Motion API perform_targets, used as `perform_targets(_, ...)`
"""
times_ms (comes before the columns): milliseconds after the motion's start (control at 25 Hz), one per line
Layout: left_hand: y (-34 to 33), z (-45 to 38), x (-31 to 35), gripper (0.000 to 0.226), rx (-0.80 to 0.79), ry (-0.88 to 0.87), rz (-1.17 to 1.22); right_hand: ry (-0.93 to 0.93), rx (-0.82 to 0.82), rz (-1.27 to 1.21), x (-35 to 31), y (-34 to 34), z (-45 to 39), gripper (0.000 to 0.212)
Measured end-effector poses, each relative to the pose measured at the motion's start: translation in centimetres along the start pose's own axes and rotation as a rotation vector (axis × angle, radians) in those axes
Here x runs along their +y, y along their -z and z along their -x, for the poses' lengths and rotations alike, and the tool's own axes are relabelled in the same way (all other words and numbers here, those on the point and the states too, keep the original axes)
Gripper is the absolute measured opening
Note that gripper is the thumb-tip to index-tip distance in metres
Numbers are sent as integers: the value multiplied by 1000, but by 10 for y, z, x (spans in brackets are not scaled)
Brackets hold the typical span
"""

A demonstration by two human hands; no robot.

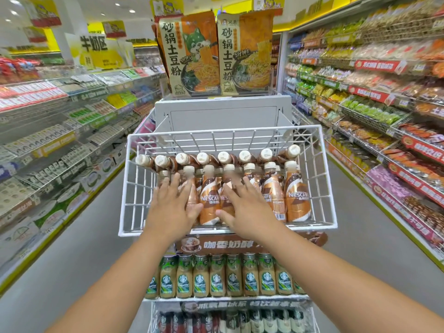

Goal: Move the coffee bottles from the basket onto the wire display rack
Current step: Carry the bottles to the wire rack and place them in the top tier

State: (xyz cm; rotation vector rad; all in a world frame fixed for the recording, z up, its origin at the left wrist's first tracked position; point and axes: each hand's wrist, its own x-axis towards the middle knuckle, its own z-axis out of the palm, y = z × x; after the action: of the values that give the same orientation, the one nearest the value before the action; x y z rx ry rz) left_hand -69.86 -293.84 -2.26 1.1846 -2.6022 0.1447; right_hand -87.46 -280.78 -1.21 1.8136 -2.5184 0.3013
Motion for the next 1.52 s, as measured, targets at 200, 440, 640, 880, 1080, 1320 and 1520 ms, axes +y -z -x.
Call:
perform_targets(200, 8, 27, 24, 83, -28, -1, -63, 43, 24, -11, 4, 8, 26, 79)
perform_targets(440, 22, 68, 34, 83, -8, -38, -14, 34, 100, -55, -12, 25, 76, 75)
perform_targets(640, 53, 108, 22, 80, 23, -100, 52, -61, 119, -19, -45, 35, 124, 76)
perform_targets(880, 74, 163, 8, 79, 42, -234, 97, -190, 132, 9, -99, 44, 202, 76)
perform_targets(1080, 89, 206, 27, 82, 32, -357, 150, -318, 134, 40, -114, 57, 273, 75)
perform_targets(1320, 101, 255, 107, 81, -16, -569, 229, -561, 159, 68, -80, 70, 387, 74)
perform_targets(1520, 110, 317, 227, 81, -15, -799, 306, -786, 207, 120, -39, 78, 520, 75)
